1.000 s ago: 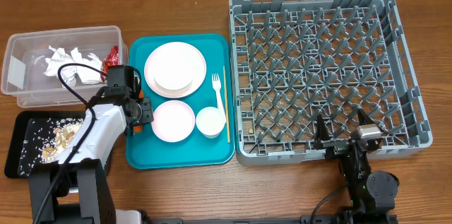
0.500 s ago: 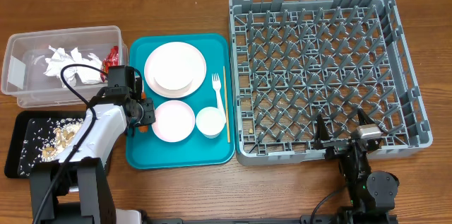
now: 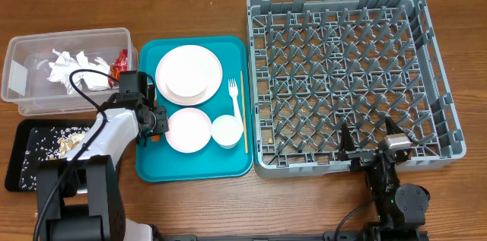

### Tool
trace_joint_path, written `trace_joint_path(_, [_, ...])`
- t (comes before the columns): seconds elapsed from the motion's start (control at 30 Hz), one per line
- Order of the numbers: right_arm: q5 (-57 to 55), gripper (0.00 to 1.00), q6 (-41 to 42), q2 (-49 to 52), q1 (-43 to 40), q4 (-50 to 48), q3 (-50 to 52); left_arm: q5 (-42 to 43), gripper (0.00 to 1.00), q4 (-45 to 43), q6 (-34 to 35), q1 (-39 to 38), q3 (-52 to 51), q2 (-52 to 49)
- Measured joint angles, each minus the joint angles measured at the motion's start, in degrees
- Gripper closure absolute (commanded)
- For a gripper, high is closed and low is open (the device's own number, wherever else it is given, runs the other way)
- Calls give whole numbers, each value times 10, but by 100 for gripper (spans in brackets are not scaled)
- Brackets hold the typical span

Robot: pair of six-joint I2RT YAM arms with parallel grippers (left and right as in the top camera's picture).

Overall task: Sort waste into correct bins and load items into the dishwasher
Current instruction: 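Lower the left gripper onto the orange carrot and grasp it, then carry the carrot left and release it onto the black tray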

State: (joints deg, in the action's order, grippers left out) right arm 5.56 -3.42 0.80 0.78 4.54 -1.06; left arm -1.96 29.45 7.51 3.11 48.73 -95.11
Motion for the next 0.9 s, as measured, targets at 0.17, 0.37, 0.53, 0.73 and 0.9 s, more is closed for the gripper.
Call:
trace_joint_path(0.17, [0, 0, 0, 0, 0, 0, 0, -2, 94, 25, 0, 0, 10, -2])
trace_joint_path(0.37, [0, 0, 0, 0, 0, 0, 0, -18, 96, 109, 6, 0, 50, -8])
trace_joint_path(0.53, [0, 0, 0, 0, 0, 0, 0, -16, 96, 159, 26, 0, 108, -5])
trace_joint_path(0.73, [0, 0, 0, 0, 0, 0, 0, 12, 96, 216, 33, 0, 148, 36])
trace_joint_path(0.9, [0, 0, 0, 0, 0, 0, 0, 33, 96, 253, 49, 0, 154, 83])
